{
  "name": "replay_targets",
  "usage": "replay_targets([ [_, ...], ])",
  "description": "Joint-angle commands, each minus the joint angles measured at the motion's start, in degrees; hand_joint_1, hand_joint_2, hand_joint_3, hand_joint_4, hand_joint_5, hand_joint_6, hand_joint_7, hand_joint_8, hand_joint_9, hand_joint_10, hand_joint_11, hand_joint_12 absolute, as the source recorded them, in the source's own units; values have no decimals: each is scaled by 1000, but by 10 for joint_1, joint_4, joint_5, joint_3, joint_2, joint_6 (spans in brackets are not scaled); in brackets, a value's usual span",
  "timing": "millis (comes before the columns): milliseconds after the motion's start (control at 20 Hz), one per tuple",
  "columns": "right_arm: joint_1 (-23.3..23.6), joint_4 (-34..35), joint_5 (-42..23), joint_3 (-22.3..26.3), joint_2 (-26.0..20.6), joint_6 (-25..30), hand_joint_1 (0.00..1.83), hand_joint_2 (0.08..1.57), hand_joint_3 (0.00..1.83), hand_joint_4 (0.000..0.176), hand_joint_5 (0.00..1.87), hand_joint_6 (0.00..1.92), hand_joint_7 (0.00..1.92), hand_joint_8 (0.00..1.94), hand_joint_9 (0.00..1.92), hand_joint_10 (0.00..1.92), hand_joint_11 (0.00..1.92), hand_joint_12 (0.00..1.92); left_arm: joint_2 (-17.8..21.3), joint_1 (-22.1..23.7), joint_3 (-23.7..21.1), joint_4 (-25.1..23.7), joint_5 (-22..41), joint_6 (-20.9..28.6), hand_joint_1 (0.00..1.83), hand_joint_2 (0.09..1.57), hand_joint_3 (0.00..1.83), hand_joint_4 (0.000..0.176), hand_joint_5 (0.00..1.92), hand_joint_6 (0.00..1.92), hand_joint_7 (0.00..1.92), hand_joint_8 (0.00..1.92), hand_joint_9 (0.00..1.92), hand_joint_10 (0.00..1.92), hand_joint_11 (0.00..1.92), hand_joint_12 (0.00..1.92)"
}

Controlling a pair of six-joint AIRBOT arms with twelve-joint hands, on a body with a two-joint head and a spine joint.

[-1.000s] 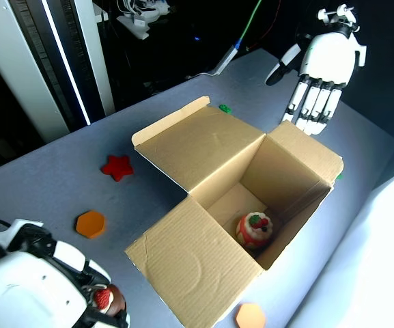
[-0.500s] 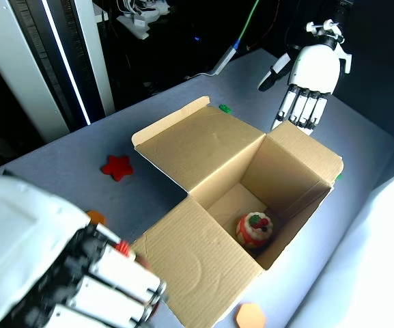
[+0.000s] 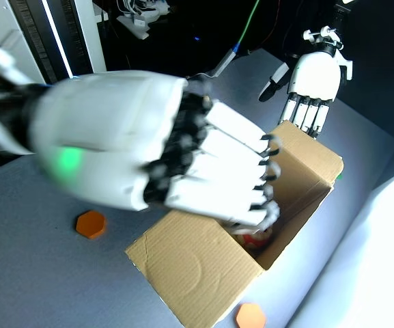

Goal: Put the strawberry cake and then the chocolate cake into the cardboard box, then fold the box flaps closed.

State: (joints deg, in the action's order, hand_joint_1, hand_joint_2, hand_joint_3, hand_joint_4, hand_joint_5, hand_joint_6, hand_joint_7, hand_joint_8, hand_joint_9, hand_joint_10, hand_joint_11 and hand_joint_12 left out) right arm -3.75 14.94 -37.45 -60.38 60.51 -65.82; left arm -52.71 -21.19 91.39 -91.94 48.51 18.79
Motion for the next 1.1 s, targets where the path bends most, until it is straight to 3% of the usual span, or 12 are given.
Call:
replay_targets([
  [0,7,-10,-53,-5,-4,0,1192,1184,1,0,853,1111,866,1302,593,1425,214,1921,2,4,0,40,3,-3,587,952,1,58,123,4,154,4,202,5,0,829],
  [100,1,-19,-39,-22,14,-3,1303,1200,2,0,827,1119,879,1238,632,1572,197,1921,-1,4,-4,43,-2,-3,563,957,3,57,118,1,144,0,210,5,0,853],
  [150,-5,-28,-48,-30,21,-3,1215,1188,2,0,835,1117,876,1287,607,1459,226,1921,-2,3,-5,43,-3,-3,550,963,5,56,118,1,145,1,213,6,0,855],
  [250,-11,-36,-63,-51,36,-2,1334,1197,2,0,824,1080,895,1216,659,1604,233,1921,-2,2,-4,43,-3,-5,546,955,1,58,133,7,156,6,217,7,0,853],
  [350,-17,-36,-67,-70,50,13,1198,1204,3,0,739,1224,897,1272,627,1357,271,1921,-3,-3,-3,43,-3,-12,533,952,0,59,128,3,157,3,216,4,0,870],
  [400,-22,-36,-76,-77,56,15,1174,1235,8,0,645,1354,859,1320,574,1359,282,1921,-4,-6,-2,43,-3,-13,521,961,3,55,123,0,148,1,203,1,0,843],
  [450,-25,-36,-84,-80,60,15,1030,1189,0,0,519,918,692,974,505,1337,233,1921,-5,-8,-2,43,-3,-13,502,967,5,51,109,0,131,0,190,0,0,834],
  [500,-30,-36,-91,-83,64,16,950,1169,0,0,477,659,635,726,467,1265,195,1921,-7,-10,-2,44,-3,-13,501,960,1,55,111,1,136,2,199,3,0,849],
  [600,-35,-36,-101,-86,70,18,872,1149,0,0,460,378,648,386,502,1103,165,1876,-8,-11,-3,48,-4,-13,514,962,1,56,133,7,161,7,211,6,0,867],
  [750,-43,-36,-112,-87,77,19,828,1133,0,0,494,156,710,116,500,987,124,1832,-8,-11,-3,54,-11,-13,522,968,2,55,123,1,158,1,202,2,0,855],
  [900,-51,-36,-114,-87,78,19,641,1122,0,0,372,37,595,10,365,909,37,1789,-9,-7,-2,60,-17,-13,520,969,2,59,129,3,163,2,200,1,0,849],
  [1050,-57,-36,-113,-87,78,19,431,1027,0,0,156,0,336,0,196,560,0,1452,-9,0,-1,69,-23,-13,516,969,1,62,123,0,157,0,204,2,0,853],
])
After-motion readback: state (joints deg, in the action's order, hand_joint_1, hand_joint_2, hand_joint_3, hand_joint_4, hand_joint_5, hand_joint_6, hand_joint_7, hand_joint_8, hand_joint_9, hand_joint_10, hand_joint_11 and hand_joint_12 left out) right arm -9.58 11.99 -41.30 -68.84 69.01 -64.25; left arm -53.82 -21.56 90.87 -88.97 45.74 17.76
